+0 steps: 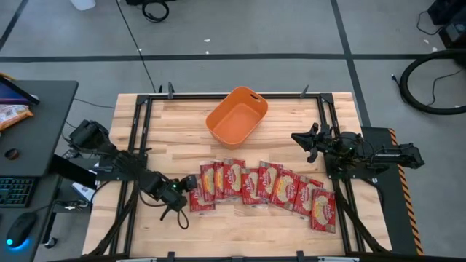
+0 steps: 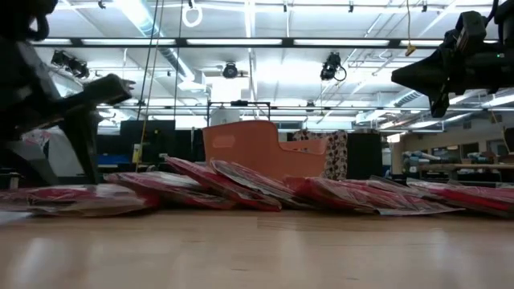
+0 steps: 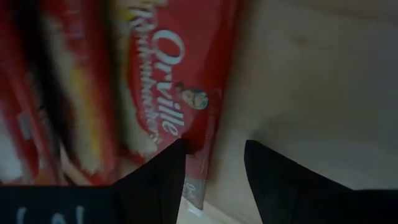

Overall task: Sort popcorn bags into baskets
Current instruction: Put the red popcorn bag into the orange bin

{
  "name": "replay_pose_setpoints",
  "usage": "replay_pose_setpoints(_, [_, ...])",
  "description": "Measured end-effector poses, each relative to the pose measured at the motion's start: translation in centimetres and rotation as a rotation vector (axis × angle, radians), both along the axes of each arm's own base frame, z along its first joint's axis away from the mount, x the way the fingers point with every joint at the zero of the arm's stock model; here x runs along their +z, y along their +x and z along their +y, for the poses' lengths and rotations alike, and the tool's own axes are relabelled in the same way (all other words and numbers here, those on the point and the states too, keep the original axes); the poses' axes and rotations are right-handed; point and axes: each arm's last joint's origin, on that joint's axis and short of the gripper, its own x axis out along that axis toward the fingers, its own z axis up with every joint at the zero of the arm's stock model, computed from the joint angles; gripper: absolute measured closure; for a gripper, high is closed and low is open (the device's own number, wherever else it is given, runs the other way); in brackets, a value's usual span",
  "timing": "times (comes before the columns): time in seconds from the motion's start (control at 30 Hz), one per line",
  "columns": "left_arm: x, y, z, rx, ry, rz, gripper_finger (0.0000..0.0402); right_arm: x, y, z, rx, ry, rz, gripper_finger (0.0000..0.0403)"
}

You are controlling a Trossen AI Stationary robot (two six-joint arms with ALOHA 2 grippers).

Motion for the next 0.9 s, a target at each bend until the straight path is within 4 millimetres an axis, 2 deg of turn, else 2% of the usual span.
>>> replay_pose_setpoints(0.37, [-0.2,0.4,-0.8,-0.01,0.021,-0.078,0.0233,0.0,0.0,0.0,0.0,0.0,0.0,0.0355])
replay_pose_setpoints(0.67, [0.1,0.2,-2.2,-0.126,0.027,-0.129,0.0233,0.0,0.0,0.0,0.0,0.0,0.0,0.0355])
replay_pose_setpoints(0.9, [0.0,0.5,-1.9,-0.103,-0.017,-0.113,0.0233,0.0,0.0,0.0,0.0,0.0,0.0,0.0355])
